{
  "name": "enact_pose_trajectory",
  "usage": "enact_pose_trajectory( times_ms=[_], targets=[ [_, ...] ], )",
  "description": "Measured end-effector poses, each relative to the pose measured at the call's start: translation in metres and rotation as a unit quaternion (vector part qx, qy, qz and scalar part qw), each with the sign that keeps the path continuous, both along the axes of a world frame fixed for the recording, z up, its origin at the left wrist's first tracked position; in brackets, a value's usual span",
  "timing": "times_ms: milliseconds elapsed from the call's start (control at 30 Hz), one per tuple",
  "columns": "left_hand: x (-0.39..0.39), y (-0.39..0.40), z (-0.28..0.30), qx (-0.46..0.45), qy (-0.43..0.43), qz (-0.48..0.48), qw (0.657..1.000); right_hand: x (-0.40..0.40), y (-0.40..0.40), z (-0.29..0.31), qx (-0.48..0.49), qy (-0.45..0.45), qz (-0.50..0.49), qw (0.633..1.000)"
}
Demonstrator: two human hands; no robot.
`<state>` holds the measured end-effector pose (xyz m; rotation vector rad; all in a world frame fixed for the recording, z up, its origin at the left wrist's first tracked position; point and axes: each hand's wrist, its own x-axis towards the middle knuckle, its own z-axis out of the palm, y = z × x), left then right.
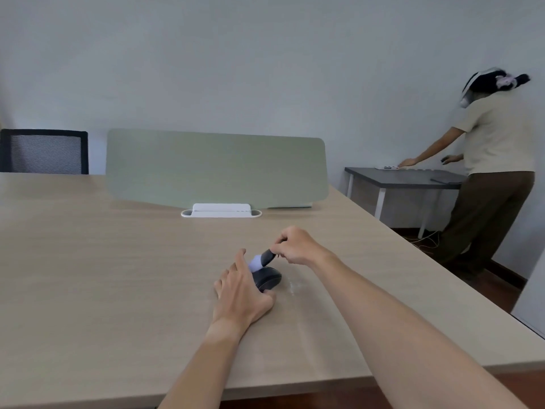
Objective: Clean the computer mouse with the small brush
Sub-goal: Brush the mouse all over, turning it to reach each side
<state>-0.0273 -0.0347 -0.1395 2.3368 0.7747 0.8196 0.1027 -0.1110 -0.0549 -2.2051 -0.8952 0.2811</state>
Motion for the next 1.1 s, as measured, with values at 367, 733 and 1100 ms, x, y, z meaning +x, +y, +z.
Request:
enact_pose_trajectory(
  times_ms=[367, 733, 1100],
  targets=[
    [0.0, -0.001, 0.0, 0.012, 0.007, -0.001, 1.0, 0.021, -0.02, 0.012, 0.004, -0.064, -0.061, 0.996],
    [0.0, 0.0, 0.0, 0.015, 0.002, -0.003, 1.0, 0.015, -0.017, -0.003, -0.074, -0.114, -0.032, 0.99],
    [0.002, 0.001, -0.002, 0.009, -0.005, -0.006, 1.0, 0.006, -0.016, 0.003, -0.004, 0.02, -0.036, 0.999]
  ],
)
